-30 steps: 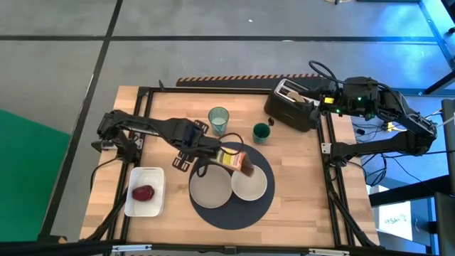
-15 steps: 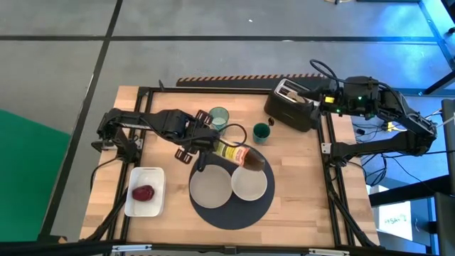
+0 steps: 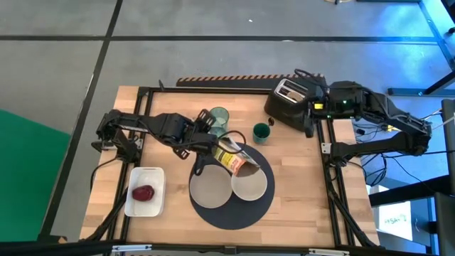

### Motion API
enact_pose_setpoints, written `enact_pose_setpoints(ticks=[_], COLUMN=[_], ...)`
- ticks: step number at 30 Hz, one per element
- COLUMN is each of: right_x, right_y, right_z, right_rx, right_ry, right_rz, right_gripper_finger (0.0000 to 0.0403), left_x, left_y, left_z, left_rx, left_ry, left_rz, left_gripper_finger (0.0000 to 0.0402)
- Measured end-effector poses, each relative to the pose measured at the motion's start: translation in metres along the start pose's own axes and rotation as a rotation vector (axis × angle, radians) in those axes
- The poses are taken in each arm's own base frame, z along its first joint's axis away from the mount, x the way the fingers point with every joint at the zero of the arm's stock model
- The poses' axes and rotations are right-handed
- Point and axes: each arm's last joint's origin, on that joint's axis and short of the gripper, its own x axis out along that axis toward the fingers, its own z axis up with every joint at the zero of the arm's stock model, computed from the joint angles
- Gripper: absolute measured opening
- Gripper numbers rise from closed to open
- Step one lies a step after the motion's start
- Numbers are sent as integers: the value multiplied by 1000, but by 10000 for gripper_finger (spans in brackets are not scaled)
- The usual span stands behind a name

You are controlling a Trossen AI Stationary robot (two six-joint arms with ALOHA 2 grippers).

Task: Arrange a breakfast setting
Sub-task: Pour the cereal from the cereal box into the white bowl

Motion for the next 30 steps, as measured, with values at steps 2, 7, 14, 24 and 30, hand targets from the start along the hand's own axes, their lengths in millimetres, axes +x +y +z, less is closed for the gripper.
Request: enact_pose_setpoints(ticks=[2, 7, 14, 24, 30], right_x=[2, 3, 4, 4, 4], right_y=[0, 0, 0, 0, 0], right_z=[0, 0, 0, 1, 1], right_rx=[0, 1, 1, 2, 2], right_ry=[7, 10, 11, 6, 5], right_rz=[-1, -2, -3, -3, -3], right_gripper_finger=[207, 207, 207, 207, 207], left_x=[0, 0, -4, -5, -2], left_y=[0, 0, -2, -1, -1], left_z=[0, 0, 1, 2, 7], left_rx=[2, 9, 70, 165, 210], left_ry=[5, 15, 45, 73, 71], left_rz=[7, 27, 89, 138, 141], left_gripper_finger=[183, 183, 183, 183, 183])
